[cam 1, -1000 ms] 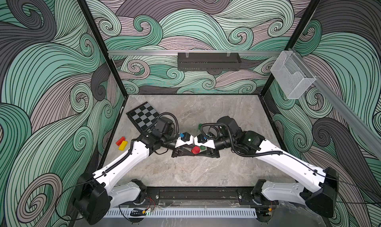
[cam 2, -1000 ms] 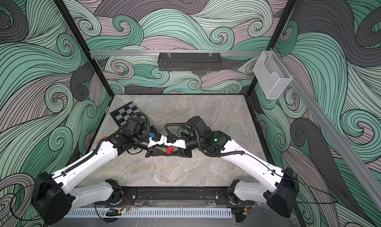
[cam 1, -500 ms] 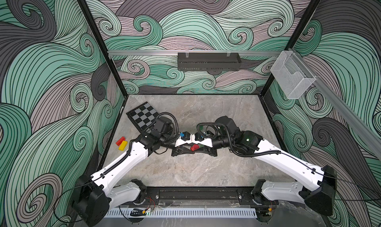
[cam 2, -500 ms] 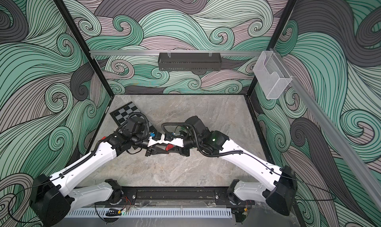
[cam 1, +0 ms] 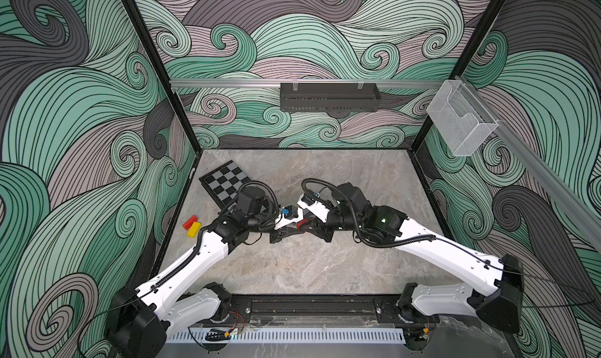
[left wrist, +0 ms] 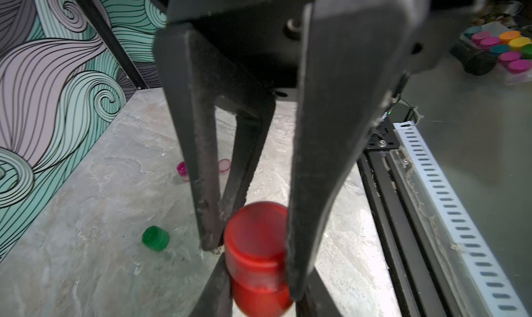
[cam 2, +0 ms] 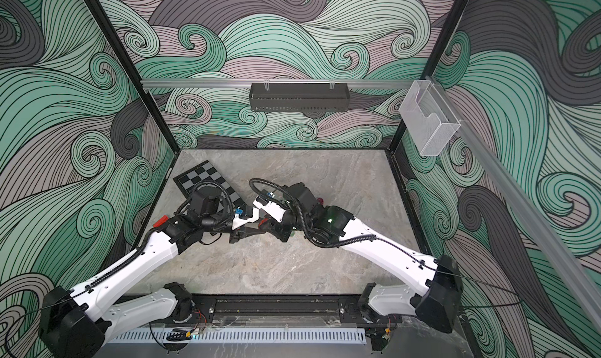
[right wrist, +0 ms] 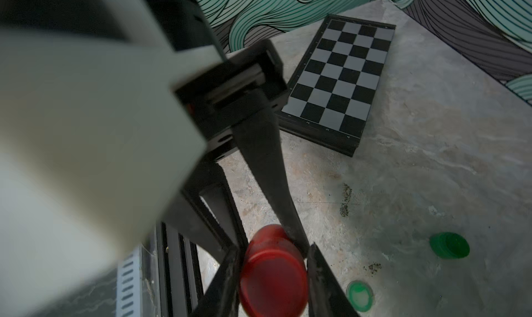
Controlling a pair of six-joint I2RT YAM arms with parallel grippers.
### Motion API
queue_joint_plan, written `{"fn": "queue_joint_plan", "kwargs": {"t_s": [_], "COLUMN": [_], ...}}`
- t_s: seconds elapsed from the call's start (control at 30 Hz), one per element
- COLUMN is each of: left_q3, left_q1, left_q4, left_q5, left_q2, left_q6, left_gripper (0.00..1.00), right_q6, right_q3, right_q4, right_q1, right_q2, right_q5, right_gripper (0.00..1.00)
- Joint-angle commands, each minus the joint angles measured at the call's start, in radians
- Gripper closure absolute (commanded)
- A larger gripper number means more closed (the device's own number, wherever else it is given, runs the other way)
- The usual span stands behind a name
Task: Close the paint jar lid
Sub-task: Screw the lid onto the paint jar.
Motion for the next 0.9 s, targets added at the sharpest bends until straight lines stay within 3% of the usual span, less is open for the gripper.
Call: {"fn": "queue_joint_plan", "kwargs": {"t_s": [0.0, 0.27, 0.47, 0.6, 0.67, 0.73, 0.87], "left_q3": [0.0, -0.007, -0.014, -0.017, -0.017, -0.013, -0.011], "left_q1": [-0.012, -0.012, -0.012, -0.012, -0.012, -0.013, -0.012], "left_q4": [0.106, 0.129, 0.146, 0.147, 0.144, 0.133, 0.11], "left_q5": [0.002, -0.046, -0.077, -0.084, -0.082, -0.08, -0.057], "left_q2": [-0.033, -0.041, -0.05, -0.055, -0.054, -0.055, -0.057], "left_q6": [-0.007, -0.018, -0.026, -0.026, -0.023, -0.018, -0.011], "left_gripper": [0.86, 0.86, 0.86, 0.86, 0.86, 0.86, 0.86], "right_q6": [0.26, 0.582, 0.714, 0.684, 0.637, 0.56, 0.363], "right_q3": [0.071, 0.197, 0.224, 0.236, 0.235, 0.222, 0.159], "right_q4": [0.012, -0.111, -0.095, -0.085, -0.081, -0.066, -0.045], "right_q1": [0.04, 0.142, 0.159, 0.157, 0.152, 0.142, 0.095], "right_q2": [0.077, 0.209, 0.256, 0.252, 0.233, 0.199, 0.089], "right_q5": [0.175, 0.38, 0.349, 0.314, 0.297, 0.266, 0.187], "right_gripper": [1.0, 1.0, 1.0, 0.98, 0.87, 0.66, 0.44]}}
